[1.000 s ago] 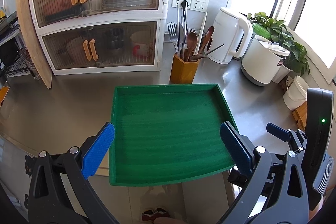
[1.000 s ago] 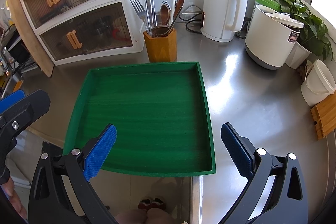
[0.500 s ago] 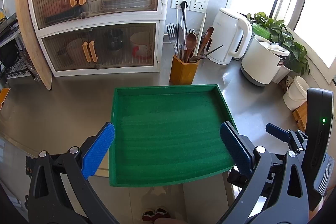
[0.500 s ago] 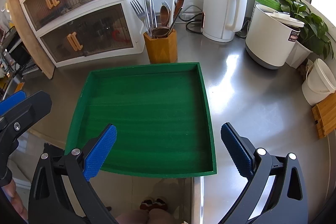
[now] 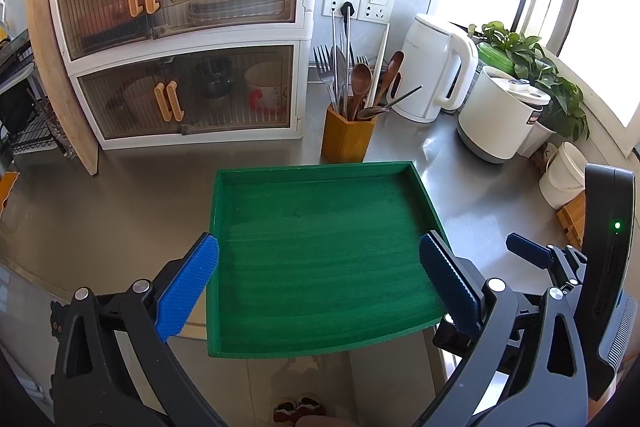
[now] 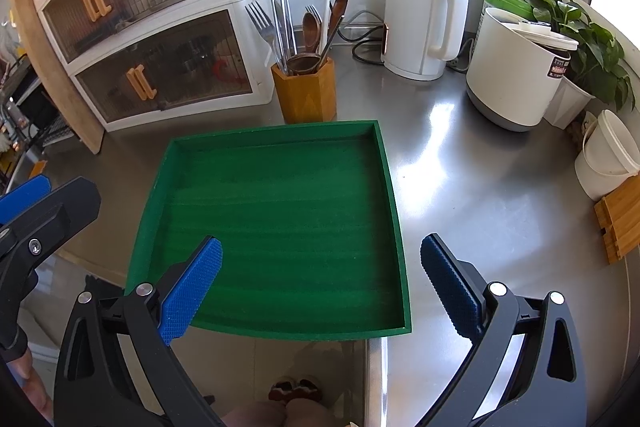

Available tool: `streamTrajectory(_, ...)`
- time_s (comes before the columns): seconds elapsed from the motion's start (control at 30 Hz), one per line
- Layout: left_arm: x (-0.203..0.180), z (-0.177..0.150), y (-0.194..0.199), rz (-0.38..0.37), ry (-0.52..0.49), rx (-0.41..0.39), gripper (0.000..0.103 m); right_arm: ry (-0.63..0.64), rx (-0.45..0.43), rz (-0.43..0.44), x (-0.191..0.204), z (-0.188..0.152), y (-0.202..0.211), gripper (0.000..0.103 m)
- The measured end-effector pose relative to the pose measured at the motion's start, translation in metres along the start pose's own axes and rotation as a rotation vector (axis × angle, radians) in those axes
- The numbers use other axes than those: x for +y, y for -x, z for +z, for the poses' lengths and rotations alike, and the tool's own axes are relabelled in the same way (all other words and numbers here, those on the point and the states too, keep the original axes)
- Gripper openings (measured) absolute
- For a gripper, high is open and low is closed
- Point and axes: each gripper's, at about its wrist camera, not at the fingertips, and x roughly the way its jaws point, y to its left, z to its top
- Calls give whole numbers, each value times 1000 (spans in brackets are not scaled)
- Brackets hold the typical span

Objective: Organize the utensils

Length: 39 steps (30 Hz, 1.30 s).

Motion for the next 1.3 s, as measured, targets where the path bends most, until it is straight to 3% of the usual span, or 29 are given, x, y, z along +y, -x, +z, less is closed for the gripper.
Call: streamTrajectory(1.3,-2,4,-5,1,-17,5,95,-1,6,3,2,4,-2,99)
